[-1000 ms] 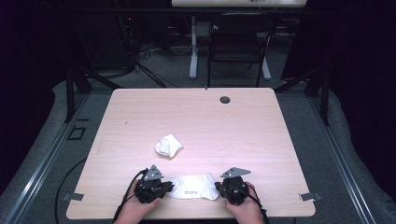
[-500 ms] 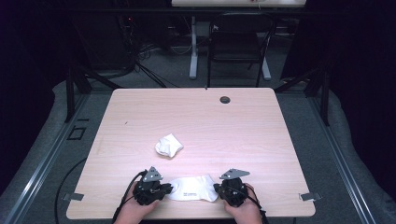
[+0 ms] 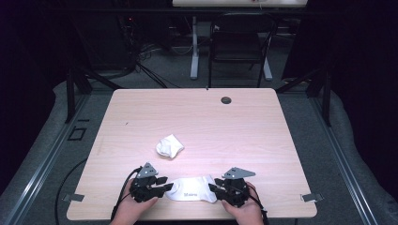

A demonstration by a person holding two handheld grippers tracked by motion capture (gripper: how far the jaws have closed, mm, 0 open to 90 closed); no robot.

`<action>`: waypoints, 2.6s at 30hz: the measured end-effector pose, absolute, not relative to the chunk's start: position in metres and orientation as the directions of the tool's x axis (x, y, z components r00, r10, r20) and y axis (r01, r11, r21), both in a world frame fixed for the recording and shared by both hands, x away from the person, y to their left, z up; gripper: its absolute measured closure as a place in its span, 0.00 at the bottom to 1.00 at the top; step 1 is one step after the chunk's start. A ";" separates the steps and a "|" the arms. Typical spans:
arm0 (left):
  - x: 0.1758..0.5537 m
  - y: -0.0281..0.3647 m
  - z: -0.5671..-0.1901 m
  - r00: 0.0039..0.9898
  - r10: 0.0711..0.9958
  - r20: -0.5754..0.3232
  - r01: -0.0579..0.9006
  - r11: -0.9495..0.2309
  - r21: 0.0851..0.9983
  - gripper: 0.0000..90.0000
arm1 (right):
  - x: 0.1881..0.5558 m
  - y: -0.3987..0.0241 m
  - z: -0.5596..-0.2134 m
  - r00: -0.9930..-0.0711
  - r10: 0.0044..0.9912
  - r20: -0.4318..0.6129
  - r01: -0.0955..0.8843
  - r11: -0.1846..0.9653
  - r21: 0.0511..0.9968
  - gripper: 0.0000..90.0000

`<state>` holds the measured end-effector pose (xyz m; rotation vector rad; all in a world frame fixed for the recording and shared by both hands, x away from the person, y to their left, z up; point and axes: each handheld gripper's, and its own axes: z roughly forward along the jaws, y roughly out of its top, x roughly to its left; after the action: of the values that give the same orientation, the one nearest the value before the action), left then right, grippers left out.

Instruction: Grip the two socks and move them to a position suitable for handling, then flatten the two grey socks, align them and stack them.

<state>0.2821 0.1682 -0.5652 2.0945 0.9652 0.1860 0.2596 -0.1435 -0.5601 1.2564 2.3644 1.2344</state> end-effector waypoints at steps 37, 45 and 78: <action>0.319 0.237 -0.557 0.522 0.827 -0.209 0.618 -0.198 0.761 0.59 | 0.327 -0.079 -0.525 -0.669 0.739 0.079 0.511 0.380 0.771 0.79; 0.322 0.237 -0.560 0.509 0.835 -0.210 0.624 -0.190 0.758 0.61 | 0.342 -0.073 -0.527 -0.662 0.748 0.051 0.515 0.404 0.756 0.81; 0.324 0.231 -0.562 0.514 0.833 -0.207 0.618 -0.192 0.762 0.64 | 0.382 -0.006 -0.541 -0.703 0.709 0.045 0.518 0.469 0.715 0.81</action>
<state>0.3245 0.2315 -0.5619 1.9081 1.1935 0.3188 0.3823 -0.0061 -0.5411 1.0527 2.4602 1.0650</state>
